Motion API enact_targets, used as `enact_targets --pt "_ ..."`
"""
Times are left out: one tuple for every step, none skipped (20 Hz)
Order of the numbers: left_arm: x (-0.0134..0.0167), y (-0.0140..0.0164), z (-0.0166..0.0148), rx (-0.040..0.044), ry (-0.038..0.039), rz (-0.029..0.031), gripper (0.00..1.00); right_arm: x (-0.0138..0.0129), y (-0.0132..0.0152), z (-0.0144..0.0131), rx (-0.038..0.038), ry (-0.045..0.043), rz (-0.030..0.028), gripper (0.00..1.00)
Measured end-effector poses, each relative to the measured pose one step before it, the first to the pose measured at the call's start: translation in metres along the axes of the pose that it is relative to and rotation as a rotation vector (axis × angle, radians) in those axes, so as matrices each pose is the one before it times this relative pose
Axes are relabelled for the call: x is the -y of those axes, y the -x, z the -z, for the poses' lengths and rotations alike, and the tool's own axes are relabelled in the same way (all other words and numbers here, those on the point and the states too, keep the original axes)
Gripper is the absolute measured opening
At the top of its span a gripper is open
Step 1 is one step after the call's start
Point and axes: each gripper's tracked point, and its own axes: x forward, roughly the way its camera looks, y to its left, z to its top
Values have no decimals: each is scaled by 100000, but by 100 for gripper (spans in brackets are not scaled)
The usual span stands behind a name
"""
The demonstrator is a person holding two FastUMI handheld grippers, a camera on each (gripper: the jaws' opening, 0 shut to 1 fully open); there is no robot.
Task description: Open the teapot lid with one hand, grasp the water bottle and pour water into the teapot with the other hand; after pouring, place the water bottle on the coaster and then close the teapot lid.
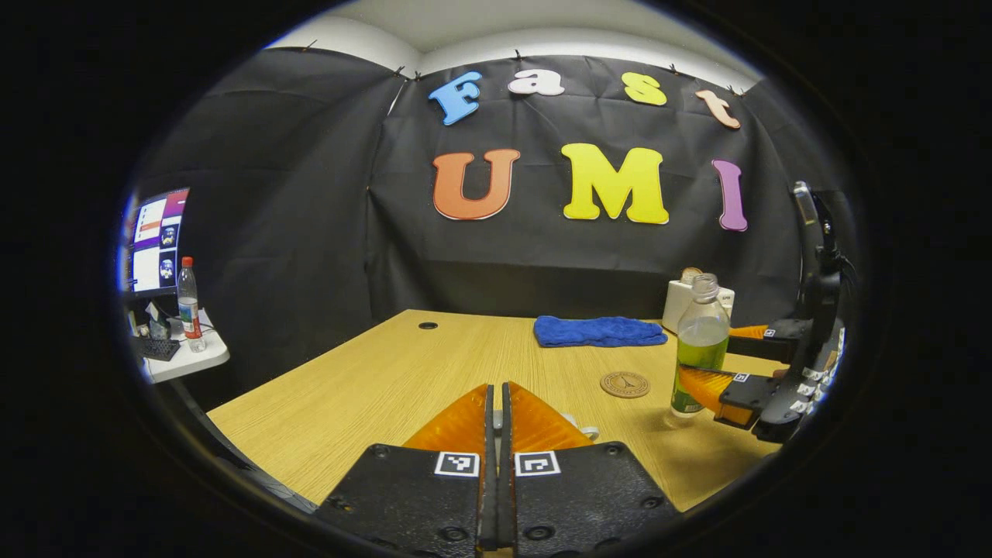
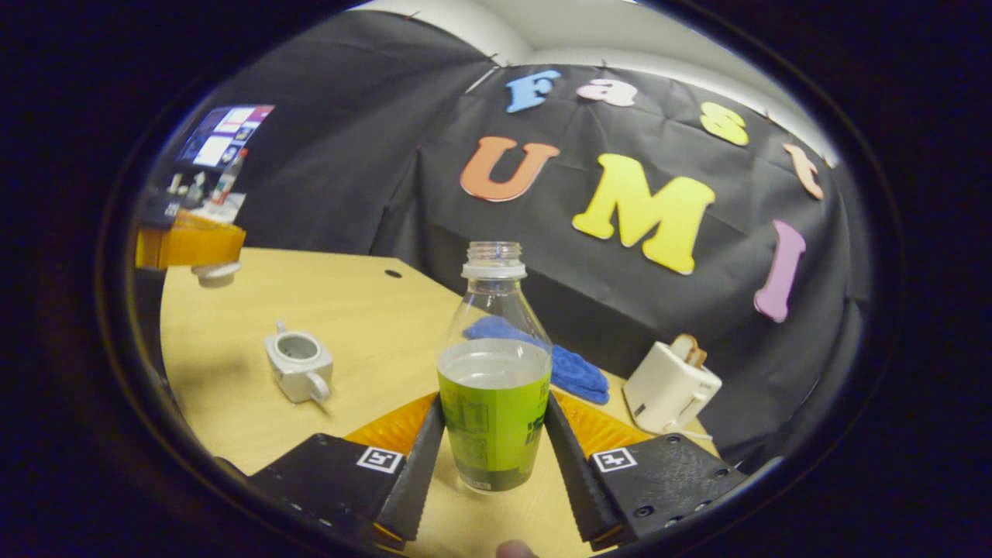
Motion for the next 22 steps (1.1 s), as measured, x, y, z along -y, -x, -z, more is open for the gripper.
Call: enact_targets --pt "-309 18 -233 537 269 -3 3 -289 -510 -247 -326 8596 -15 73" --pt "-284 157 -281 537 198 -103 3 -160 -378 -231 -272 9510 596 73" --pt "-307 111 -127 640 87 -20 3 226 -310 -334 140 9099 2091 74" --pt "-220 66 -234 888 -112 63 3 84 -426 -306 829 8127 1233 74" --pt "-395 43 -132 682 -203 -559 3 -190 -427 -126 178 6557 772 74" --pt "-491 -148 14 39 53 -784 3 -349 -297 -226 717 5163 -81 74" --pt "-254 -1 181 -247 260 -352 3 -256 -404 -320 467 5004 -308 74" --pt "-206 -160 221 -645 450 -1 3 -214 -158 -258 420 4913 -35 74" --pt "-226 -40 38 -295 391 -111 3 -153 -202 -177 264 5147 242 74" --pt "-169 -41 27 -200 209 -138 3 -175 -218 -150 361 5373 300 74" --pt "-341 -155 77 -139 234 -553 3 -197 -155 -21 399 5921 323 74" --pt "-341 -62 -53 42 442 -485 3 -65 -191 -157 414 6116 362 74" --pt "-174 -123 -108 201 358 8 3 -59 -99 -284 714 5724 617 74" --pt "-157 57 -39 -153 -259 -134 2 119 -120 -312 817 5032 842 74" --pt "-318 40 -54 357 -515 -838 3 -30 -211 -220 773 4074 588 74" --pt "-366 2 -59 250 -125 -627 3 120 -79 -308 1068 3640 643 74" --pt "-229 95 38 -9 263 -169 3 180 -101 -314 1088 3781 926 74" --pt "-153 21 -51 34 259 -226 3 144 32 -397 1005 4280 1027 74" --pt "-162 -2 -11 -61 208 -217 3 207 -17 -189 1022 4504 1059 74" --pt "-112 -2 -34 -26 119 -158 3 146 -114 -272 950 4451 967 74" --pt "13 97 63 -93 95 246 3 62 -45 -258 717 3974 840 74" --pt "57 -11 26 -79 54 101 3 176 20 -197 537 3482 292 74"
